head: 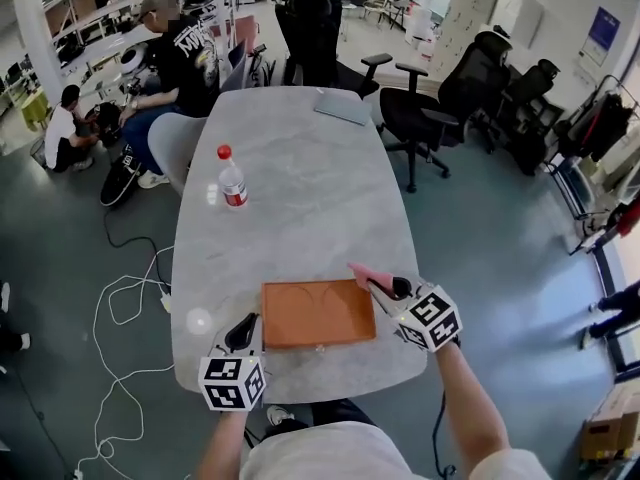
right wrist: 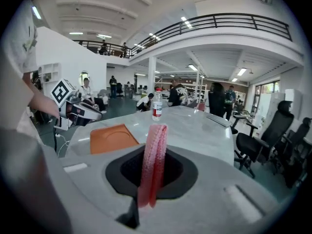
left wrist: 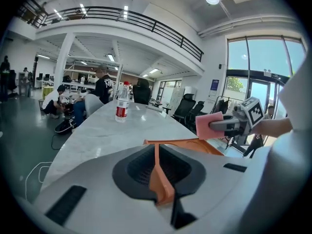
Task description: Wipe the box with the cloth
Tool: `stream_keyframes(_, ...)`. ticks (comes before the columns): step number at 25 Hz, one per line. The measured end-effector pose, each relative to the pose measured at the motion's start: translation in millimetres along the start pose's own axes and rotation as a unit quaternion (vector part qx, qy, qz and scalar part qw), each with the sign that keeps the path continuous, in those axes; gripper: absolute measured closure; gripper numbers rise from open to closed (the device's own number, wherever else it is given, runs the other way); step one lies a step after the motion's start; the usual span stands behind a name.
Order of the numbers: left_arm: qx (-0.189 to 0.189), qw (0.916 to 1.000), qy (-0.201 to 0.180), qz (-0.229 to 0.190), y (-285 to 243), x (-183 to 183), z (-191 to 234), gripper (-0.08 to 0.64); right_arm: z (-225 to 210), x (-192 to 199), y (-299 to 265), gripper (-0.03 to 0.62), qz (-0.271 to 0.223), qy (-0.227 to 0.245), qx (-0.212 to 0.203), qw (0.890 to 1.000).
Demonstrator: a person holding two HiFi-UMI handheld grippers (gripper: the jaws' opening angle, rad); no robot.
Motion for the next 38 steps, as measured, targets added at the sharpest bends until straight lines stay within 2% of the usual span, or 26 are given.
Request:
stream_keyframes(6, -0.030, 0.9993, 0.022, 0.003, -12, -7, 9, 0.531, -17, -45, -48, 0.578, 0.012, 0.077, -0.079, 0.994)
stream_keyframes(11, -0.052, 0.9978, 0.041, 0.004, -17, -11, 20, 0.531, -10, -80, -88, 0.578, 0.013, 0.126, -0.163, 0.978)
stream_keyframes(14, -0.065, 0.9966, 0.049, 0.006, -22, -13, 24, 0.531, 0, -93, -114, 0.578, 0.027, 0.157, -0.237, 0.958)
stream_keyframes(17, -0.077, 0.9955, 0.055, 0.011, -25, -13, 28, 0.531, 10, -101, -141, 0.578, 0.041, 0.184, -0.292, 0.938)
stream_keyframes(24, -0.106, 0.9914, 0.074, 0.024, -27, -4, 31, 0.531, 38, -110, -190, 0.578, 0.075, 0.255, -0.393, 0.880)
stream_keyframes(28, -0.121, 0.9888, 0.082, 0.027, -24, -2, 33, 0.531, 53, -108, -207, 0.578, 0.094, 0.278, -0.438, 0.850)
stream_keyframes(32, -0.128, 0.9877, 0.086, 0.024, -23, -2, 32, 0.529, 61, -101, -212, 0.578, 0.104, 0.285, -0.468, 0.830)
stream_keyframes(38, -0.127, 0.9875, 0.089, 0.027, -30, -2, 29, 0.531, 56, -93, -209, 0.578, 0.114, 0.305, -0.478, 0.816)
Point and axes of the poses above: the fingertips, and each gripper's own axes: y backward along the fingers, z to its left, x out of its underside, the point moved 6 cm from there along y, backward along the fingers, and after that the axes turned 13 degrees about z, right-handed, at the moved point
